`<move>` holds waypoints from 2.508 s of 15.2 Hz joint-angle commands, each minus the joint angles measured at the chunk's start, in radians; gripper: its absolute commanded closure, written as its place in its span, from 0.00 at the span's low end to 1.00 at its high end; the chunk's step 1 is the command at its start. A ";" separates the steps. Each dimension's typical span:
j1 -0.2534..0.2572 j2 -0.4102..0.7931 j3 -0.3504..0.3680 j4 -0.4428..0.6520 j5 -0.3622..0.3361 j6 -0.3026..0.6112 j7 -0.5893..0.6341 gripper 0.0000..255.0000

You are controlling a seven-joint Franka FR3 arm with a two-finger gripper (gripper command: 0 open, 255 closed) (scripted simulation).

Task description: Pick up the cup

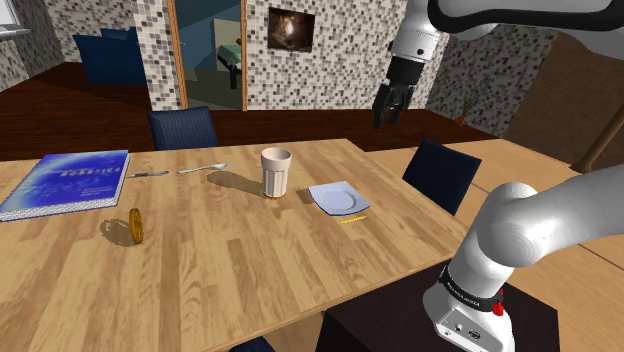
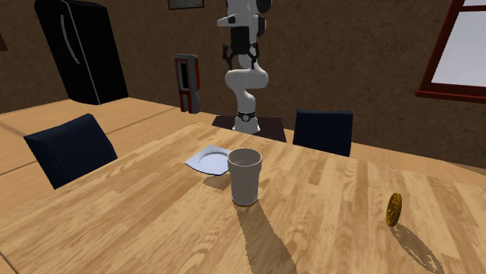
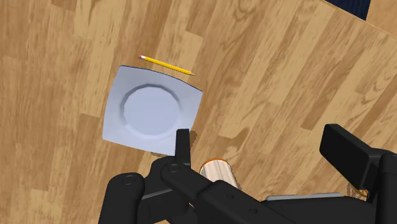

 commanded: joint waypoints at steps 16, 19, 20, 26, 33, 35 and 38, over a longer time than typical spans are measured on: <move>0.017 0.552 -0.032 0.204 0.033 0.329 -0.058 0.00; 0.019 0.668 -0.036 0.281 0.046 0.365 -0.071 0.00; 0.019 0.707 -0.037 0.309 0.050 0.375 -0.075 0.00; 0.015 0.946 -0.037 0.508 0.078 0.405 -0.098 0.00; 0.002 1.209 -0.030 0.784 0.101 0.384 -0.112 0.00; 0.002 1.217 -0.030 0.770 0.103 0.407 -0.114 0.00; 0.002 1.232 -0.028 0.750 0.105 0.440 -0.118 0.00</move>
